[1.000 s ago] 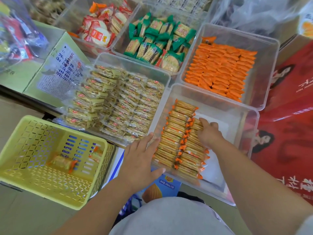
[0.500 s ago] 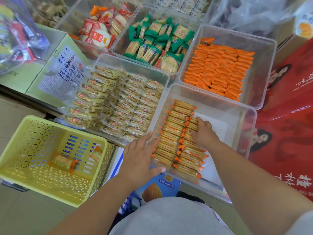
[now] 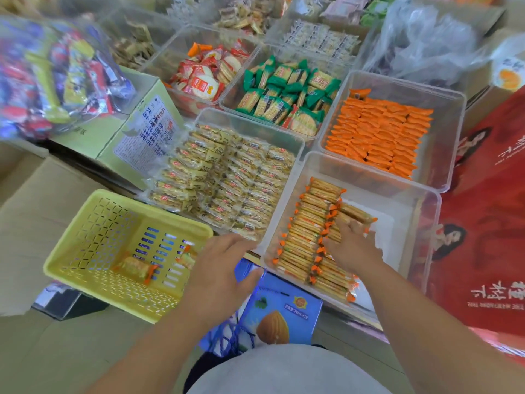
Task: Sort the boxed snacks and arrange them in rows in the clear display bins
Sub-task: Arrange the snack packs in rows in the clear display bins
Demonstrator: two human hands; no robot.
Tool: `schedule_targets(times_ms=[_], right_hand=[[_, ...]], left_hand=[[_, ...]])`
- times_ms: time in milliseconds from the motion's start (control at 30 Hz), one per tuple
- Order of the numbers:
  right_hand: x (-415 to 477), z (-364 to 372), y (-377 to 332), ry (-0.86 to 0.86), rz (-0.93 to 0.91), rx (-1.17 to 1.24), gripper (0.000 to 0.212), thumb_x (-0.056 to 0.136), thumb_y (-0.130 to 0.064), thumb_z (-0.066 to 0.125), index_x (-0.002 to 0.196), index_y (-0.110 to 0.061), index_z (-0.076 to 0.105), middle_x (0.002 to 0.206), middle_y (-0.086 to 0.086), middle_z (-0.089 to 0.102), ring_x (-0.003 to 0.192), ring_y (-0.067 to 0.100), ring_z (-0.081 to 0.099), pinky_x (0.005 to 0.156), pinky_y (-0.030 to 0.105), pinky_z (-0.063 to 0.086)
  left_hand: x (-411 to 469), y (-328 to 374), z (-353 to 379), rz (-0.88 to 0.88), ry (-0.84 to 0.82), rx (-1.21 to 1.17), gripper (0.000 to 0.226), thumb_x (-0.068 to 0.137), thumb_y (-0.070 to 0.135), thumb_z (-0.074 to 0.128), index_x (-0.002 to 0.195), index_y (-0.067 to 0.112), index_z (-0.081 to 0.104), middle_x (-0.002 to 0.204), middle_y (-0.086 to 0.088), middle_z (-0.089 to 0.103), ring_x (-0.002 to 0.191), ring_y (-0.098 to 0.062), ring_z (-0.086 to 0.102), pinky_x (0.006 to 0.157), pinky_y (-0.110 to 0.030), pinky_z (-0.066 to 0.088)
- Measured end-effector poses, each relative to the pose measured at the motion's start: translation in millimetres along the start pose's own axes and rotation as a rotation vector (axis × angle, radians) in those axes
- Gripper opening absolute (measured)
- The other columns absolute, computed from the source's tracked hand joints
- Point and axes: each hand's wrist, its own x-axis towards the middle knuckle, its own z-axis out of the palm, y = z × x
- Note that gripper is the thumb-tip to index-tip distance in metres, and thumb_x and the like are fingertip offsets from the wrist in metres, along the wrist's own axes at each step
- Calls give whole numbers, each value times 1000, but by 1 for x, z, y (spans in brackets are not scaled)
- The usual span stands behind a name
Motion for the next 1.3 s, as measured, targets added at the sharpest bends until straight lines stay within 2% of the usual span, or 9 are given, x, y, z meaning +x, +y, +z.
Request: schedule_targets(times_ms=[133, 233, 300, 433, 667, 767, 933, 1100, 1300], right_hand=[[-28, 4, -16, 64, 9, -29, 68, 95, -71, 38, 155, -40, 29, 166, -4, 22, 152, 35, 15, 113, 61, 29], [-55, 13, -42, 173, -58, -35, 61, 96, -65, 42, 147, -33, 43, 154, 0, 44, 144, 34, 31, 106, 55, 41], [-76, 23, -65, 238, -150, -7, 55, 96, -60, 48, 143, -31, 50, 149, 0, 50, 142, 32, 35, 109, 50, 39], [-120, 50, -122, 293, -324, 83, 47, 97, -55, 52, 139, -32, 57, 148, -6, 49, 142, 23, 31, 117, 42, 29], [-169, 98, -204, 60, -313, 450, 40, 97, -49, 58, 137, -42, 52, 125, -30, 55, 121, 0, 50, 96, 27, 42], [-173, 108, -219, 47, -237, 470, 35, 101, -38, 56, 135, -39, 49, 123, -18, 64, 108, 13, 64, 92, 39, 51], [-173, 115, -230, 32, -134, 524, 32, 104, -29, 53, 136, -35, 51, 121, -11, 64, 87, 21, 70, 74, 39, 55], [-167, 117, -231, 52, -105, 538, 34, 104, -26, 53, 137, -36, 52, 123, -9, 65, 93, 21, 70, 84, 39, 55], [-165, 124, -225, 36, -108, 578, 28, 105, -30, 50, 129, -45, 54, 120, -18, 65, 76, 11, 67, 64, 22, 50]], left_hand=[[-12, -59, -48, -148, 76, 4, 20, 82, 25, 71, 98, 14, 76, 98, 1, 71, 98, -24, 61, 87, -36, 47], [-7, -120, -76, -347, -115, 14, 22, 90, 20, 75, 111, 16, 73, 108, -2, 72, 96, -23, 66, 83, -33, 47], [3, -158, -87, -427, -332, 93, 35, 92, 26, 72, 126, 22, 66, 122, -4, 68, 97, -22, 67, 85, -32, 49], [26, -210, -92, -370, -717, 315, 55, 97, 35, 66, 149, 25, 49, 148, -5, 54, 130, -24, 55, 98, -31, 46], [35, -249, -75, -197, -1037, 556, 38, 104, 27, 53, 139, 12, 54, 141, -11, 59, 123, -29, 59, 98, -34, 47], [29, -260, -67, -147, -1054, 598, 34, 103, 26, 51, 132, 12, 60, 135, -12, 63, 119, -28, 61, 97, -35, 49], [24, -265, -62, -68, -1055, 646, 42, 105, 37, 45, 129, 9, 65, 131, -13, 64, 119, -28, 61, 98, -35, 48], [35, -253, -57, 71, -954, 484, 18, 98, 27, 62, 112, 18, 68, 120, -8, 59, 106, -28, 62, 88, -35, 51], [52, -212, -38, 309, -768, 363, 31, 88, 36, 74, 117, 24, 71, 148, -1, 46, 122, -28, 58, 99, -39, 50]])
